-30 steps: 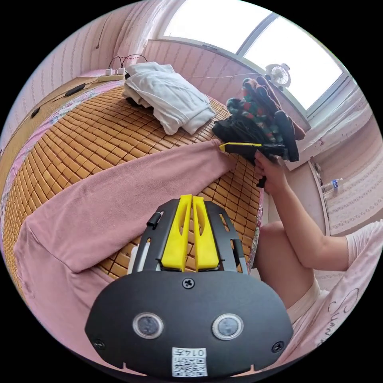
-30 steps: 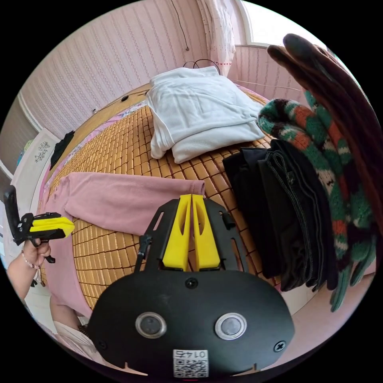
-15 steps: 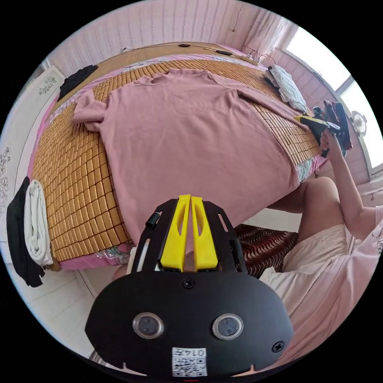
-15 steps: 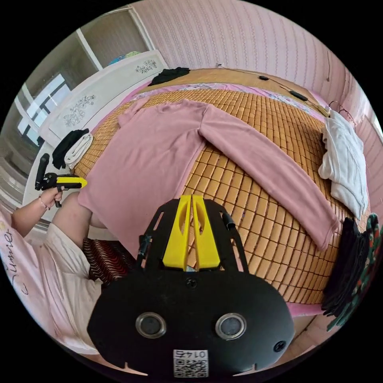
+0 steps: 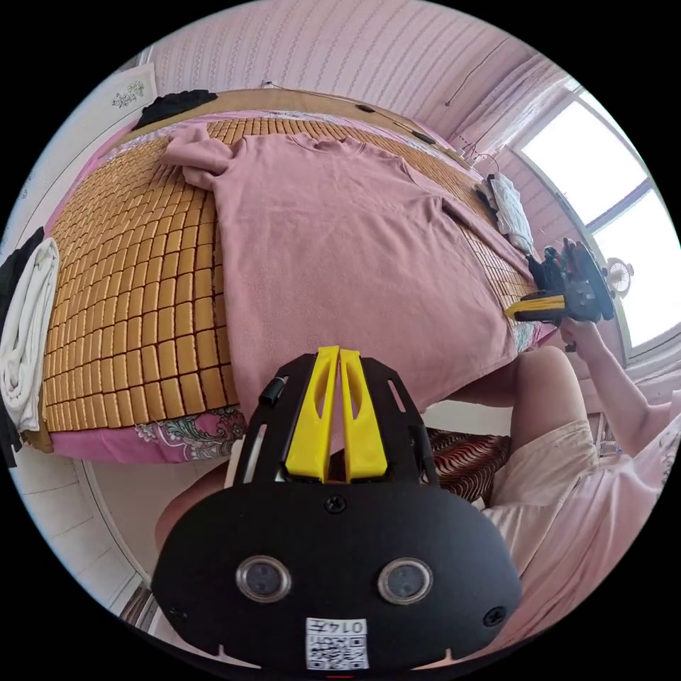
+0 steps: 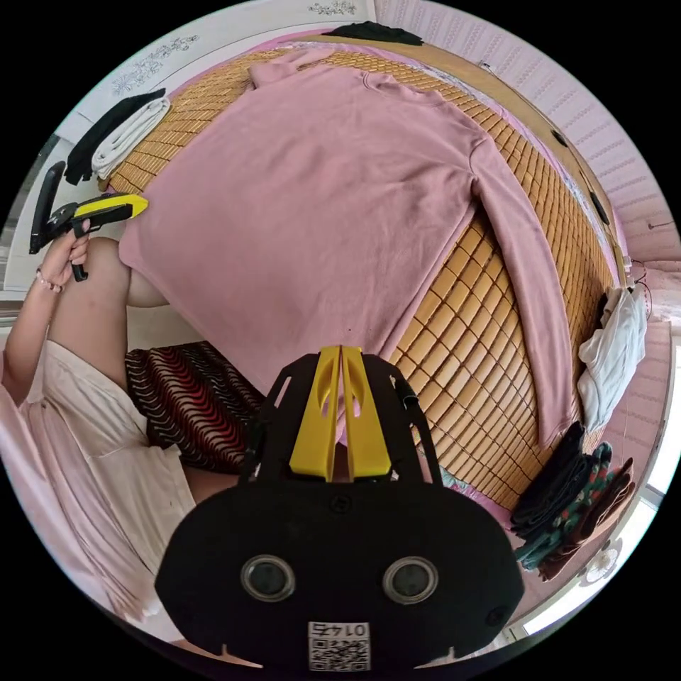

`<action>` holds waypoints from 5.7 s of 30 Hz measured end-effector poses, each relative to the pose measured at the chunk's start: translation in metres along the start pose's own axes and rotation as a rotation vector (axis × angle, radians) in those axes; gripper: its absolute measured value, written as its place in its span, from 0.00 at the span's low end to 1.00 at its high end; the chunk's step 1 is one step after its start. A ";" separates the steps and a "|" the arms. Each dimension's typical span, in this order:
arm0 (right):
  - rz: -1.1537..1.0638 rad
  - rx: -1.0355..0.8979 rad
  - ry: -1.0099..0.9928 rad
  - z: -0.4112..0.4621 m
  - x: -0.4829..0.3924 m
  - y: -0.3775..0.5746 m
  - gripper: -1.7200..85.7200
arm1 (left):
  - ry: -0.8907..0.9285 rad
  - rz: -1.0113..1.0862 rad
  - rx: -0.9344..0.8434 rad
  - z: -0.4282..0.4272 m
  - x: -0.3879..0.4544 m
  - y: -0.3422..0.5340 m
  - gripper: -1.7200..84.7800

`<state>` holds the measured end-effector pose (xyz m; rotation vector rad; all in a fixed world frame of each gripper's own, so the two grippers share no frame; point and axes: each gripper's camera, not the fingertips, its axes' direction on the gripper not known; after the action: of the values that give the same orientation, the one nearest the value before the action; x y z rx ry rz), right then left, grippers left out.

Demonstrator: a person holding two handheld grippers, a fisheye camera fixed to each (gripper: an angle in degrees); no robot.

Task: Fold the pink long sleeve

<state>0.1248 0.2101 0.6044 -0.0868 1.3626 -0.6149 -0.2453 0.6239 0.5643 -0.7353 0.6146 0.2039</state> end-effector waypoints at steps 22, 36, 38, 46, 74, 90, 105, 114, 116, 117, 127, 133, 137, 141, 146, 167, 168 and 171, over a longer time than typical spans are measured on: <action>-0.244 0.042 0.269 -0.013 -0.253 -0.576 0.10 | 0.126 -0.022 0.069 -0.037 -0.173 0.025 0.01; -0.304 0.177 -0.076 -0.119 -0.151 -0.509 0.09 | 0.045 -0.175 0.469 -0.124 -0.243 0.108 0.01; -0.148 0.097 0.043 -0.107 -0.146 -0.526 0.10 | 0.059 -0.212 0.493 -0.128 -0.255 0.119 0.01; -0.563 0.304 0.205 -0.075 -0.356 -0.570 0.08 | 0.087 -0.344 0.560 -0.152 -0.305 0.163 0.02; -0.412 0.082 -0.065 -0.041 -0.273 -0.629 0.11 | 0.288 -1.075 0.829 -0.191 -0.454 0.337 0.06; -0.419 0.077 0.102 -0.012 -0.270 -0.640 0.05 | 0.122 -1.184 0.738 -0.178 -0.452 0.320 0.06; -0.110 0.176 0.011 -0.037 -0.121 -0.588 0.08 | 0.012 -1.294 0.782 -0.159 -0.429 0.284 0.01; 0.446 0.046 0.058 0.019 0.067 -0.476 0.06 | 0.121 -0.417 0.698 -0.140 -0.318 0.133 0.01; 0.476 0.073 0.132 0.020 0.079 -0.470 0.03 | 0.180 -0.236 0.482 -0.109 -0.284 0.090 0.01; 0.481 0.064 0.183 0.024 0.086 -0.468 0.02 | 0.152 -0.182 0.339 -0.086 -0.263 0.069 0.01; 0.287 0.048 0.224 0.042 0.121 -0.441 0.01 | 0.248 -0.110 0.113 -0.017 -0.215 0.004 0.01; 0.341 0.080 0.274 0.044 0.133 -0.410 0.01 | 0.313 -0.155 0.130 -0.007 -0.216 -0.011 0.01; 0.343 0.126 0.320 0.052 0.140 -0.387 0.01 | 0.333 -0.175 0.137 -0.004 -0.219 -0.020 0.01; 0.429 0.123 0.334 0.055 0.163 -0.382 0.01 | 0.364 -0.169 0.146 0.000 -0.216 -0.028 0.01; 0.479 0.118 0.307 0.061 0.195 -0.376 0.01 | 0.506 -0.191 0.139 0.014 -0.210 -0.036 0.01; 0.508 -0.241 -0.155 0.083 0.154 0.006 0.11 | 0.346 0.003 0.113 -0.042 -0.172 -0.034 0.01; 0.500 -0.245 -0.174 0.091 0.153 0.014 0.09 | 0.319 -0.012 0.090 -0.041 -0.169 -0.029 0.01; 0.477 -0.201 -0.157 0.087 0.160 0.026 0.05 | 0.259 -0.055 0.041 -0.040 -0.165 -0.018 0.01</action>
<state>0.2274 0.1338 0.4726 0.0292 1.2306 -0.0689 -0.3893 0.5898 0.6486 -0.7435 0.8406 0.0444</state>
